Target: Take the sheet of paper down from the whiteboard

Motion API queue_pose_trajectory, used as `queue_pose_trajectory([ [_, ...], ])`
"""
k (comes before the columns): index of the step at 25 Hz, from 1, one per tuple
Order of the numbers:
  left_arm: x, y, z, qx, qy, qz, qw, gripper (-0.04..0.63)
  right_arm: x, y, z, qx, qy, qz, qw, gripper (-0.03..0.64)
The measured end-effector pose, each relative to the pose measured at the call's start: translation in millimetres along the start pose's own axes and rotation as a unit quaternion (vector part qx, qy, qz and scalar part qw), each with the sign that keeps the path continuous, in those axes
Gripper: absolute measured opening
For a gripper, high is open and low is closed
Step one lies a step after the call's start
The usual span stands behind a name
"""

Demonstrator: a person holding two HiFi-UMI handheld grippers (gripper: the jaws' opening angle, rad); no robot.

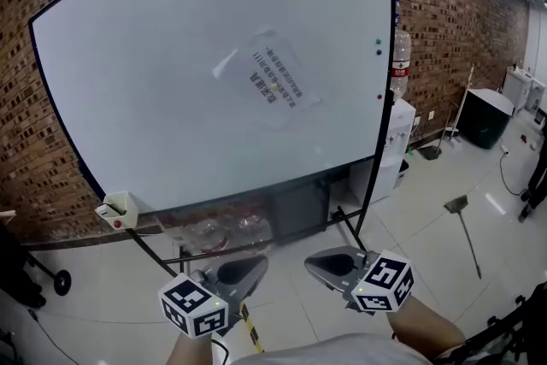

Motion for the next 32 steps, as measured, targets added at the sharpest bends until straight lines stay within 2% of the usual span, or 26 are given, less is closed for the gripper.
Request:
queue_pose_trajectory([
  [6,-56,9,-29,0.007,-0.01,-0.005,0.9999,0.001,72,7,-28,-0.004,-0.048,-0.003,0.999,0.0],
  [13,-122,20,-69,0.008,0.01,-0.005,0.9999,0.0,152,24,-65,0.007,-0.06,0.016,0.998,0.0],
  [25,-251,70,-170,0.002,0.046,-0.042,0.9981,0.002,316,82,-124,0.035,-0.04,0.064,0.997,0.0],
  [29,-274,95,-184,0.018,0.059,-0.058,0.9964,0.002,353,104,-132,0.05,-0.042,0.085,0.994,0.0],
  [32,-289,117,-179,0.045,0.075,-0.068,0.9938,0.002,366,121,-135,0.067,-0.048,0.097,0.992,0.0],
])
Point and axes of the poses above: the fingertips, and each gripper's own axes: z backward along the fingers, x to its right, y out of its top, the point moved 2 cm from there along z, backward along the fingers, and after that the axes turned 1 degree about y, right-handed, at the moved point
